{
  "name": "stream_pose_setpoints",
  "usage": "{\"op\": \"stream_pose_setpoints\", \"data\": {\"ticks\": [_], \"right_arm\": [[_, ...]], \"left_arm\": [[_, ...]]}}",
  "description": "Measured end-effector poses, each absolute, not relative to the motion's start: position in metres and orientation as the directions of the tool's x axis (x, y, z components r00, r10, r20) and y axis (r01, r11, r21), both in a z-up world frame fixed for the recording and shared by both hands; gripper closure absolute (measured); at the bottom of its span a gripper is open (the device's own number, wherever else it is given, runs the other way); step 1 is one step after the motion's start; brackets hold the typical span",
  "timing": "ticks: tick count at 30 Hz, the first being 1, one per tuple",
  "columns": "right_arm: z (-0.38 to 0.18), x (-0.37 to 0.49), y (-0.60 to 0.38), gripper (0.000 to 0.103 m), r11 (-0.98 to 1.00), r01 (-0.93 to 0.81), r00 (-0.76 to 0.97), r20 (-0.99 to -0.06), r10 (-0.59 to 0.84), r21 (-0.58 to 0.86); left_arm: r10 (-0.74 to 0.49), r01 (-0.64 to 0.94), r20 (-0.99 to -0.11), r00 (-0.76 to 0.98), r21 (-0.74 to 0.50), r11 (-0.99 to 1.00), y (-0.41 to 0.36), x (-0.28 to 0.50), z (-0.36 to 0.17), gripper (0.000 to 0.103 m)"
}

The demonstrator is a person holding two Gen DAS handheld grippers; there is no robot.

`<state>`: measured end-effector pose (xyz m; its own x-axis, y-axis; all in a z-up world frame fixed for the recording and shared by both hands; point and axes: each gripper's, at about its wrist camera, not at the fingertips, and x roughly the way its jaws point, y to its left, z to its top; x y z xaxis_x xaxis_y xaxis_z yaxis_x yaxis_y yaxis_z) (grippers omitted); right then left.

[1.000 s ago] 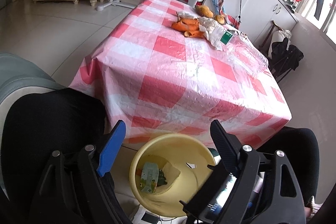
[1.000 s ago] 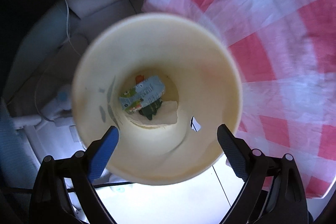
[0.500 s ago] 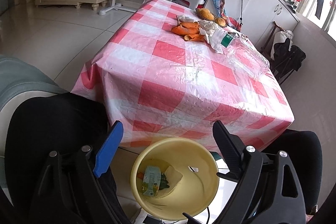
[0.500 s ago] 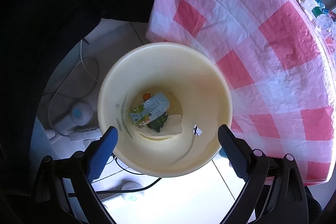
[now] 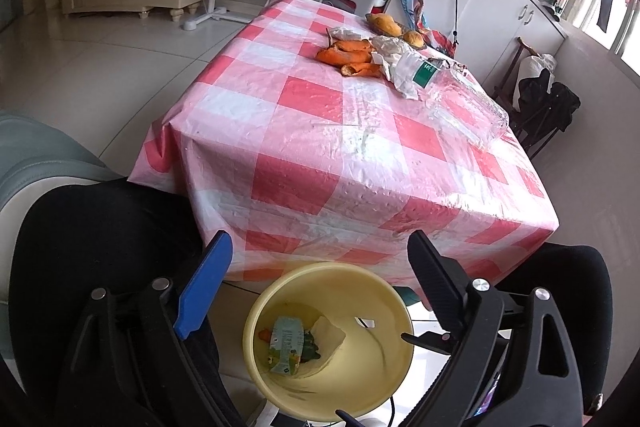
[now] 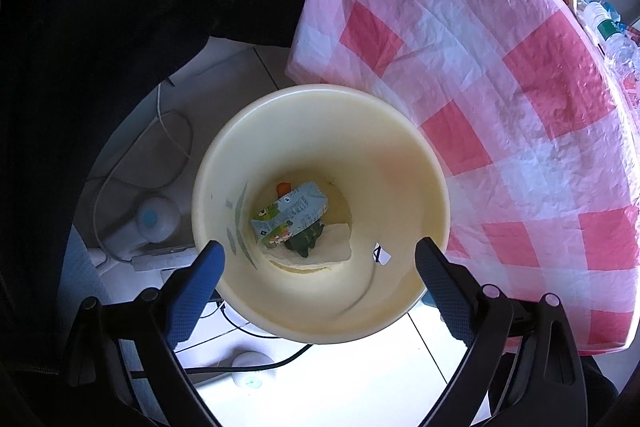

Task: Collect trash

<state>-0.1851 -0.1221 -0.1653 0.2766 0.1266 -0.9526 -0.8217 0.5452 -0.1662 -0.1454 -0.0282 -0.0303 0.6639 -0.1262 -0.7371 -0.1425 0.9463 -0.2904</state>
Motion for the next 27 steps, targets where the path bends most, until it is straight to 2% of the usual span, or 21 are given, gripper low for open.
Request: {"op": "stream_pose_setpoints", "data": {"ticks": [27], "right_arm": [[-0.1591, -0.1859, -0.1248, 0.011, 0.562, -0.81, 0.299, -0.943, 0.146, -0.169]], "left_arm": [[-0.126, -0.142, -0.736, 0.665, -0.289, 0.947, -0.0274, -0.1451, -0.0299, 0.015]]}}
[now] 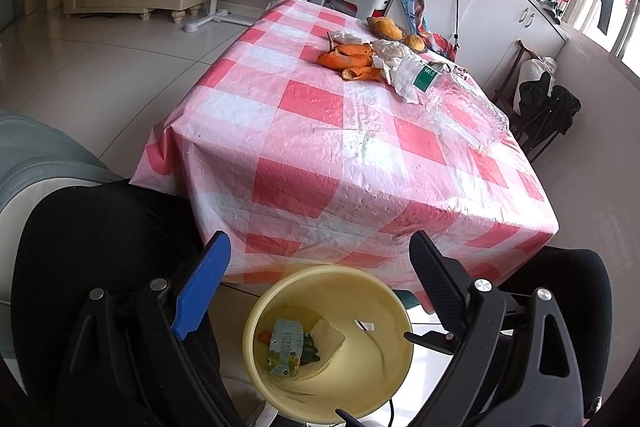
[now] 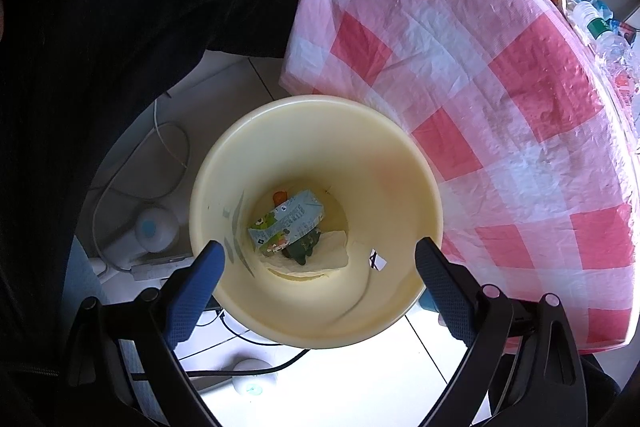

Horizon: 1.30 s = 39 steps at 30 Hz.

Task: Collect trash

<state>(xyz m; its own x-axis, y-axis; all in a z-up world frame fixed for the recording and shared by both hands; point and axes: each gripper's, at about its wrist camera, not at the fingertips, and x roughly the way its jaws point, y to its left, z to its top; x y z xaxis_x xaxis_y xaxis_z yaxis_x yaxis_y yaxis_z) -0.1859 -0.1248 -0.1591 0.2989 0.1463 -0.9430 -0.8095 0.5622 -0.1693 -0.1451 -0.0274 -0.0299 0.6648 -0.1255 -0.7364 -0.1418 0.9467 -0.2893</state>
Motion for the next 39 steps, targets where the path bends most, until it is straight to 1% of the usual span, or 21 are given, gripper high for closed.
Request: {"op": "stream_pose_setpoints", "data": {"ticks": [39], "right_arm": [[-0.1566, -0.1845, -0.1259, 0.011, 0.574, -0.801, 0.309, -0.939, 0.153, -0.17]], "left_arm": [[-0.125, -0.142, -0.736, 0.666, -0.289, 0.947, -0.0279, -0.1454, -0.0307, 0.014]]}}
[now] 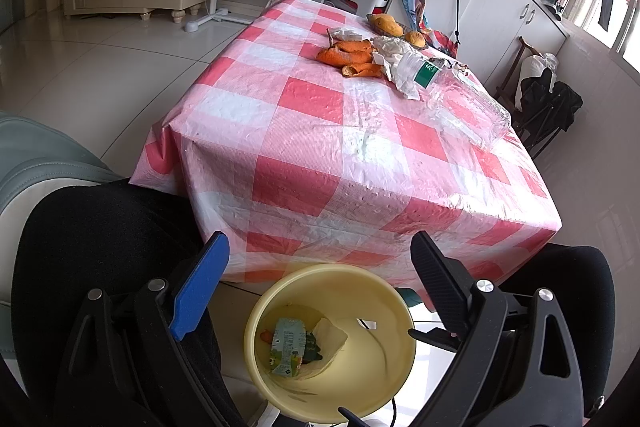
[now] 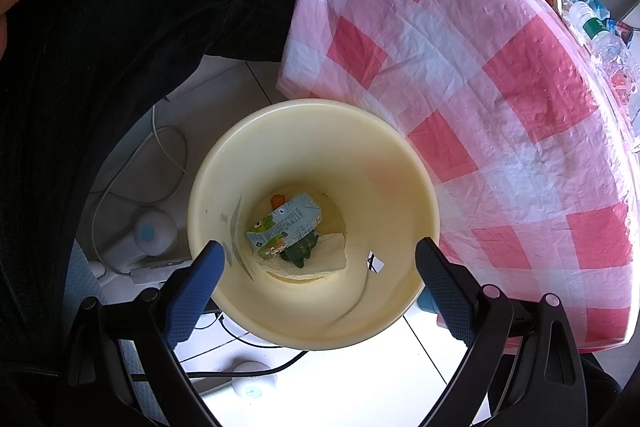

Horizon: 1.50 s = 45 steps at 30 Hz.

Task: Collect trash

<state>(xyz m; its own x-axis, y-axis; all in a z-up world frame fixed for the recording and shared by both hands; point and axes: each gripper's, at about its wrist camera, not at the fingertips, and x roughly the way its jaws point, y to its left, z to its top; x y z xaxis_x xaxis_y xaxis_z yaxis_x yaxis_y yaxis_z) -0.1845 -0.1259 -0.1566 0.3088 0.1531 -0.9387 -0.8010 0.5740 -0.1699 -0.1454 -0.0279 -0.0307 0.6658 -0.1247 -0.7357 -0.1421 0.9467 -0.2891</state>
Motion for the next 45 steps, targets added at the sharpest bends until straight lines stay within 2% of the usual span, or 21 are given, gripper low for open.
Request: {"op": "stream_pose_setpoints", "data": {"ticks": [45], "right_arm": [[-0.142, -0.185, -0.125, 0.011, 0.599, -0.778, 0.371, -0.907, 0.2, -0.187]], "left_arm": [[-0.118, -0.152, -0.729, 0.674, -0.294, 0.944, -0.024, -0.145, -0.028, 0.014]]}}
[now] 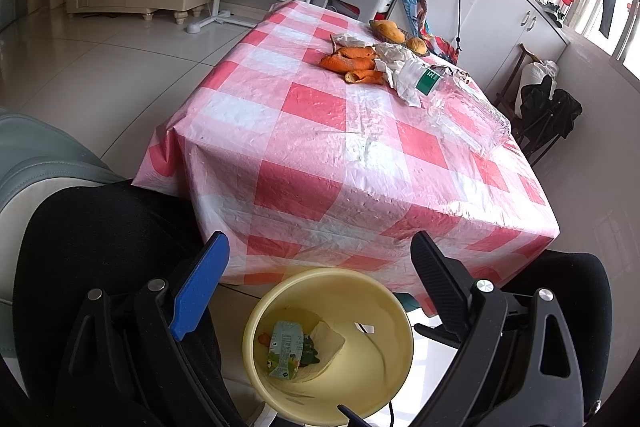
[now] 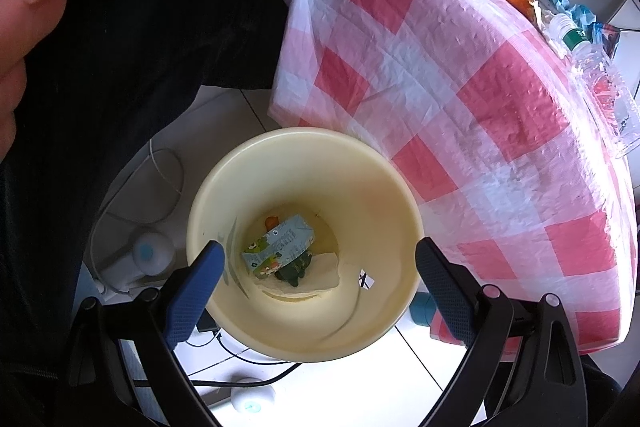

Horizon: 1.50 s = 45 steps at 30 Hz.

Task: Collect trash

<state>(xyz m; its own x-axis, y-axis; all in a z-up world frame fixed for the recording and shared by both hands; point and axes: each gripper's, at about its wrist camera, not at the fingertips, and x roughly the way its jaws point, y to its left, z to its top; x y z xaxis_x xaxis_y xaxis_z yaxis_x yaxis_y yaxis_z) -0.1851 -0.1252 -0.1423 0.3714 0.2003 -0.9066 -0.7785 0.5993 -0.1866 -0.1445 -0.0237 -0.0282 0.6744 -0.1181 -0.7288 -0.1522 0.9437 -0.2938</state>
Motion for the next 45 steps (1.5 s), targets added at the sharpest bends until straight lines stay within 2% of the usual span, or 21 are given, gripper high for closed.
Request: {"op": "stream_pose_setpoints", "data": {"ticks": [45], "right_arm": [[-0.1379, -0.186, -0.1256, 0.011, 0.614, -0.765, 0.393, -0.897, 0.204, -0.196]], "left_arm": [[-0.119, -0.151, -0.729, 0.675, -0.294, 0.944, -0.0238, -0.1443, -0.0284, 0.014]]}}
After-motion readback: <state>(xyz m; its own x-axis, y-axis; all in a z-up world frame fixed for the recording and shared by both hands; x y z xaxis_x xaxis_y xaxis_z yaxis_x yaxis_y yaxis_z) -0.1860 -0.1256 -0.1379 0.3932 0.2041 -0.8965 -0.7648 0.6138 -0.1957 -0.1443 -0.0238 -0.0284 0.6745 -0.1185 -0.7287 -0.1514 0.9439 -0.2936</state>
